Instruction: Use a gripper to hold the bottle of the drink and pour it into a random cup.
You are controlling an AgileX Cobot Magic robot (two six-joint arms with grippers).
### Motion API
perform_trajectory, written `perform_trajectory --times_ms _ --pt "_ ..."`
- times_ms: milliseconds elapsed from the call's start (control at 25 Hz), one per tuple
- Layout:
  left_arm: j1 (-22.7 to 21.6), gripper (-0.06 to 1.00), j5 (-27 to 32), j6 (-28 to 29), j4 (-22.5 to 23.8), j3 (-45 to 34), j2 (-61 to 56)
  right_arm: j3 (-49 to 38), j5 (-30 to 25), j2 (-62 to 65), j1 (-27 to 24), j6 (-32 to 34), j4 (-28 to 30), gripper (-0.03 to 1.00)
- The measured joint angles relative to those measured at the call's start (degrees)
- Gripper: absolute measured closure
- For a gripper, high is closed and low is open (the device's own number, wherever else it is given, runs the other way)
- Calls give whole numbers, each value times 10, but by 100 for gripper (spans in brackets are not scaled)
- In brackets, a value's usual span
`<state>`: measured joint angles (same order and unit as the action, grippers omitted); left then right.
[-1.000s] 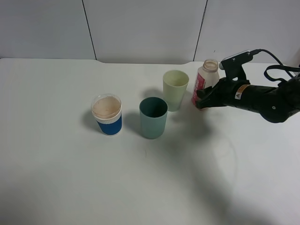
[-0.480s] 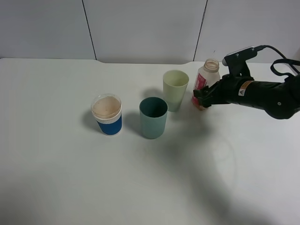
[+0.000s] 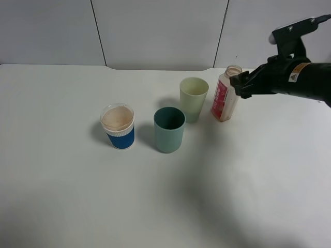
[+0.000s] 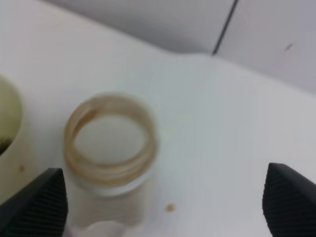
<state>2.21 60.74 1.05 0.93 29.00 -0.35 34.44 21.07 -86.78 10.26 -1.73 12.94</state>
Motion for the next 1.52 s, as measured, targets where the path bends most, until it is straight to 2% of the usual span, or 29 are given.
perform_trajectory --times_ms 200,560,760,1160,1520 --pt "0 2 0 0 0 0 0 0 -52 94 -36 -10 0 19" --pt "0 2 0 0 0 0 0 0 -190 313 -130 -16 -7 19" --pt "0 2 0 0 0 0 0 0 -262 433 -135 -17 -36 19" --pt "0 2 0 0 0 0 0 0 -503 630 -135 -19 -72 19" --pt "0 2 0 0 0 0 0 0 -644 798 -135 -19 -110 19"
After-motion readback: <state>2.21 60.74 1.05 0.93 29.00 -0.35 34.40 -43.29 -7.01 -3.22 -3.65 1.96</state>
